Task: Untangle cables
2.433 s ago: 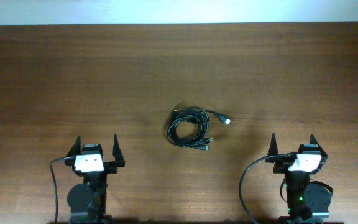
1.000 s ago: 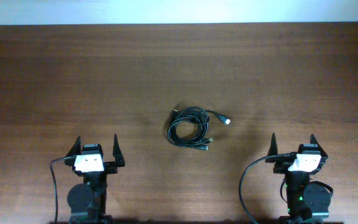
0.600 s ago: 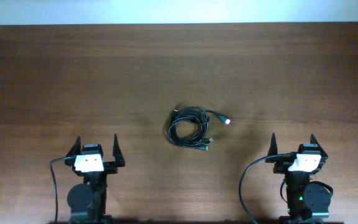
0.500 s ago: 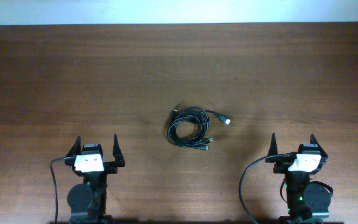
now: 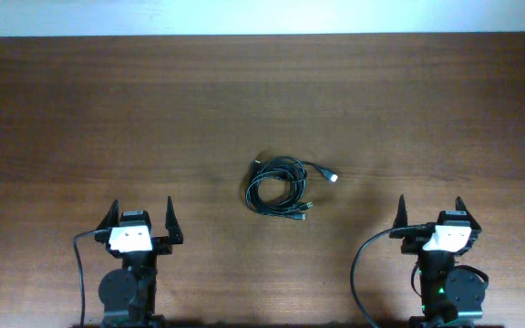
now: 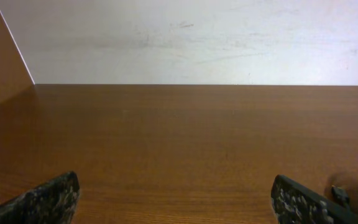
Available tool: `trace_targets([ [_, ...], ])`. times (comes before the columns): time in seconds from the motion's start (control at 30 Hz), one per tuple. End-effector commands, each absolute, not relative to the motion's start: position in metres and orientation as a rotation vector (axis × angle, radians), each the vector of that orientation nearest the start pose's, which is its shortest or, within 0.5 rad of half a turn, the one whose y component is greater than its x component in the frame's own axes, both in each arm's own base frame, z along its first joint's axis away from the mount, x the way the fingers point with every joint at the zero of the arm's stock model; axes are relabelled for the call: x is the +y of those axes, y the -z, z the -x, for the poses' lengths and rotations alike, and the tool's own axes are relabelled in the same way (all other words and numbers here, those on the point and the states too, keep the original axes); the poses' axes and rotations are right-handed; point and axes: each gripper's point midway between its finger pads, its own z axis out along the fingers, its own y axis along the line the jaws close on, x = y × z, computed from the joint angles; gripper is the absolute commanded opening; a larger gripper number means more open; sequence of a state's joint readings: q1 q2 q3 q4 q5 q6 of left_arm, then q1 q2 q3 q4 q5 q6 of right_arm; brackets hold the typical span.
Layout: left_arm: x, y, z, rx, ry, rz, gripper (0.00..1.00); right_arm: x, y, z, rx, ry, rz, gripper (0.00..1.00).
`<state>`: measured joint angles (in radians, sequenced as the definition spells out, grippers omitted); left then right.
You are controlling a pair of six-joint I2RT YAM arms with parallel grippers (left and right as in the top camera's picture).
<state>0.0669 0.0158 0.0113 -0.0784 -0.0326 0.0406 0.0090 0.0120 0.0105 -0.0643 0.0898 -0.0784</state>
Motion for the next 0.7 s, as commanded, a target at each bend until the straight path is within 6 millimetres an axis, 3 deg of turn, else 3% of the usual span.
trace_targets([
  [0.0,0.026,-0.165,-0.245,1.617,-0.118,0.072,0.99,-0.023,-0.176,-0.245,1.57,0.182,-0.031,0.99],
  [0.1,0.02,-0.22,-0.242,1.403,-0.083,0.053,0.99,-0.012,-0.22,-0.241,1.433,0.13,0.009,0.99],
  [0.17,0.02,-0.234,-0.238,1.385,0.003,0.122,0.99,-0.019,-0.253,-0.231,1.392,0.158,-0.028,0.99],
  [0.27,0.01,-0.266,-0.228,1.364,0.059,0.094,0.99,-0.029,-0.293,-0.212,1.383,0.217,-0.063,0.99],
  [0.4,0.004,-0.31,-0.212,1.368,0.078,0.073,0.99,-0.04,-0.328,-0.194,1.445,0.264,-0.115,0.99],
  [0.5,-0.014,-0.347,-0.22,1.422,0.156,-0.011,0.99,-0.037,-0.345,-0.193,1.605,0.265,-0.078,0.99],
  [0.57,-0.02,-0.365,-0.234,1.477,0.192,-0.04,0.99,-0.021,-0.358,-0.193,1.643,0.189,0.002,0.99],
  [0.67,-0.038,-0.383,-0.246,1.598,0.295,-0.111,0.99,0.034,-0.407,-0.169,1.543,-0.067,0.248,0.99],
])
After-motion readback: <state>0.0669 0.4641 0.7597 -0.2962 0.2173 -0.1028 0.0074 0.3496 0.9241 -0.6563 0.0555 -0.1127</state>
